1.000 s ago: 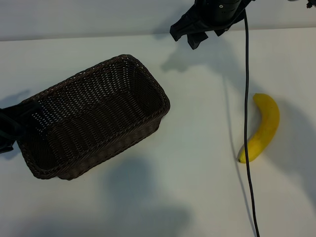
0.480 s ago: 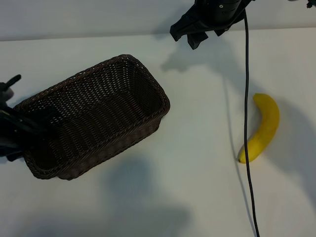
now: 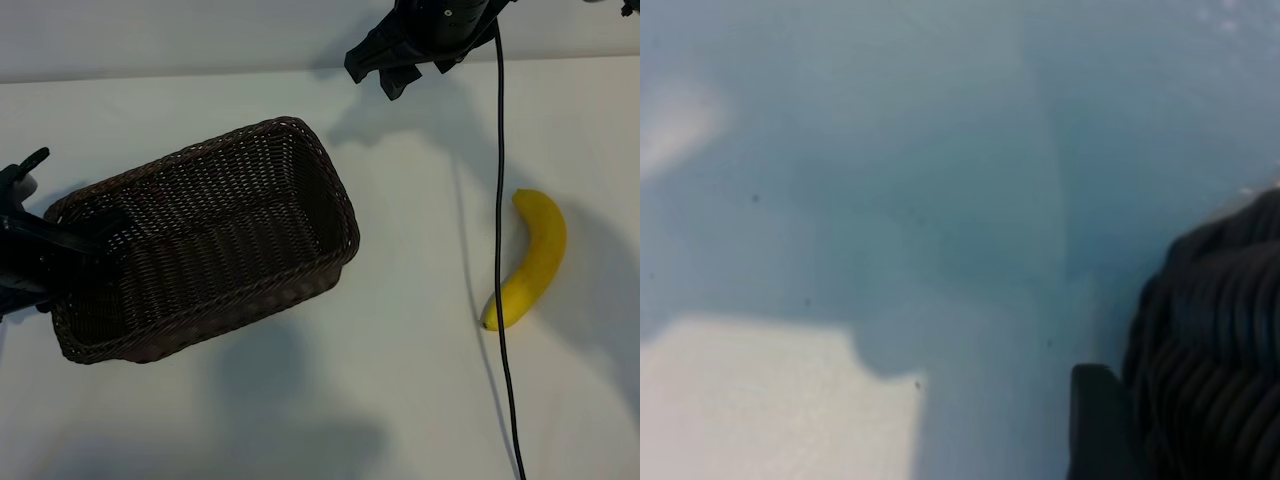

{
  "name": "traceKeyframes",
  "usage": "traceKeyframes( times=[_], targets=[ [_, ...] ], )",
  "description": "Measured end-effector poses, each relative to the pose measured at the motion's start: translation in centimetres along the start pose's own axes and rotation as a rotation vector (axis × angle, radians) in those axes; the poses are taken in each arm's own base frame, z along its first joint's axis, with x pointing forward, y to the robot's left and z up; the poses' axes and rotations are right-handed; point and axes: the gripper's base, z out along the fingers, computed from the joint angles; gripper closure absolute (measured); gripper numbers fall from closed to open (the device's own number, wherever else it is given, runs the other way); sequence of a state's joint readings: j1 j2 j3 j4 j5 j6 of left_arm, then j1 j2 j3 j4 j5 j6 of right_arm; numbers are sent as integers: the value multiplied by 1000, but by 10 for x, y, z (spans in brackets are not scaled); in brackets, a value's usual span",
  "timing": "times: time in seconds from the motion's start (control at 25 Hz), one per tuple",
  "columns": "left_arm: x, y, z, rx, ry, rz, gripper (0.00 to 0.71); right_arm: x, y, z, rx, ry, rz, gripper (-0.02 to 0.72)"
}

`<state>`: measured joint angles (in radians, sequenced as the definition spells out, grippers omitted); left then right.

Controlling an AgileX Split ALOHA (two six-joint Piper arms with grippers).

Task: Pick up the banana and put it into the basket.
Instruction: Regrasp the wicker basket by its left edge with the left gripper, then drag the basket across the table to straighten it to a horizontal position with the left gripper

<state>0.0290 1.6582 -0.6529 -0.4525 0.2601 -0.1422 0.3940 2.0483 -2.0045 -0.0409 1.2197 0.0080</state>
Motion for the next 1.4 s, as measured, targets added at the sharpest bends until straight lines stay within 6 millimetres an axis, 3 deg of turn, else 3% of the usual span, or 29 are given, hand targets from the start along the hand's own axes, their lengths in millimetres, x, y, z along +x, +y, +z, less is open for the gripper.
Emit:
traceKeyframes(
  times=[0.56, 0.92, 1.4],
  targets=[
    [-5, -8, -3, 16, 52, 98, 289, 0, 0, 0, -2, 0, 2, 154],
    [-23, -31, -41, 92, 26, 213, 289, 0, 2, 0, -22, 0, 9, 154],
    [-29, -42, -53, 144, 30, 301, 289, 0, 3, 0, -38, 0, 15, 154]
  ],
)
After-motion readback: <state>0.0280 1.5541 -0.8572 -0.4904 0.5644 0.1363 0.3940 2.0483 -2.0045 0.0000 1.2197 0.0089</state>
